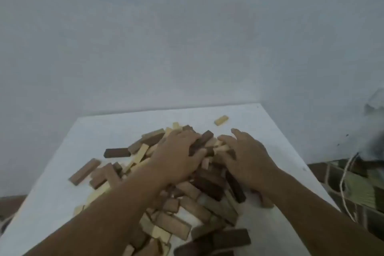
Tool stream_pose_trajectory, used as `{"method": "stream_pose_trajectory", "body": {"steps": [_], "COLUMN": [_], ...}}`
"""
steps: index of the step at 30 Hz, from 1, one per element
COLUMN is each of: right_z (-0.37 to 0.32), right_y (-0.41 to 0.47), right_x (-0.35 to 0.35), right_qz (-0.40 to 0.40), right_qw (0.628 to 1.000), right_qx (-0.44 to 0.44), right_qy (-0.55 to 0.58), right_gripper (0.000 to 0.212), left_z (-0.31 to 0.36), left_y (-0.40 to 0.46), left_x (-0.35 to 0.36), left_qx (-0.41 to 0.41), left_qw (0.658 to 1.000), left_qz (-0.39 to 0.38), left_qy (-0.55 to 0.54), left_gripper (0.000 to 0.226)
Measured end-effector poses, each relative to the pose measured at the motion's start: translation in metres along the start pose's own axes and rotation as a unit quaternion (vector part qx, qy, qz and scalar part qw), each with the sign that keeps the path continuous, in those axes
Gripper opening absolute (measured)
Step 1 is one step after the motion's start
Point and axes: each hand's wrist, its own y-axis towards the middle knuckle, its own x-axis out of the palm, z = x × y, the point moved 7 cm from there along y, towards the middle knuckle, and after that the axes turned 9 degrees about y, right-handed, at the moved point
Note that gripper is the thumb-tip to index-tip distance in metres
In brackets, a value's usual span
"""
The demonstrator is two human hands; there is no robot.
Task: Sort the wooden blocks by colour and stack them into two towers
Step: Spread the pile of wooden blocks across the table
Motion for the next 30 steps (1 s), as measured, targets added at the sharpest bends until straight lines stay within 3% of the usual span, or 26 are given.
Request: {"method": "stream_pose_trajectory", "body": {"steps": [4, 6, 9, 11, 13, 15, 19, 21, 23, 28, 30], "right_z": [0.008, 0.004, -0.004, 0.0, 0.005, 0.009, 0.012, 0.007, -0.004, -0.031, -0.032], "right_y": [-0.012, -0.016, -0.016, -0.01, 0.002, 0.027, 0.079, 0.094, 0.097, 0.072, 0.049], "right_x": [0.027, 0.032, 0.022, 0.011, -0.006, -0.011, 0.007, 0.022, 0.035, 0.03, 0.012], "right_qz": [0.027, 0.072, 0.073, 0.073, 0.09, 0.073, -0.022, -0.068, -0.081, -0.038, -0.001], "right_qw": [0.998, 0.992, 0.964, 0.953, 0.958, 0.969, 0.985, 0.991, 0.992, 0.983, 0.981], "right_qx": [-0.05, -0.058, -0.036, -0.013, -0.008, -0.008, 0.04, 0.036, 0.017, -0.052, -0.08], "right_qy": [0.003, 0.088, 0.252, 0.293, 0.273, 0.235, 0.167, 0.113, 0.1, 0.172, 0.174], "right_gripper": [0.055, 0.045, 0.026, 0.026, 0.025, 0.026, 0.062, 0.073, 0.06, 0.043, 0.037], "left_z": [0.009, 0.014, -0.012, -0.043, -0.083, -0.126, -0.168, -0.171, -0.167, -0.145, -0.149], "left_y": [-0.011, -0.017, -0.031, -0.047, -0.06, -0.069, -0.078, -0.078, -0.075, -0.075, -0.094], "left_x": [0.033, 0.024, -0.009, -0.036, -0.053, -0.051, -0.03, -0.024, -0.02, -0.028, -0.046], "left_qx": [-0.017, -0.011, -0.076, -0.109, -0.146, -0.195, -0.201, -0.194, -0.203, -0.172, -0.168], "left_qw": [0.997, 0.998, 0.971, 0.964, 0.969, 0.974, 0.979, 0.979, 0.973, 0.927, 0.921], "left_qz": [0.004, 0.058, 0.127, 0.17, 0.163, 0.095, -0.015, -0.003, 0.008, 0.073, 0.135], "left_qy": [0.08, 0.006, -0.185, -0.171, -0.119, -0.072, -0.035, -0.069, -0.111, -0.326, -0.325], "left_gripper": [0.054, 0.047, 0.04, 0.038, 0.04, 0.046, 0.051, 0.054, 0.049, 0.033, 0.032]}}
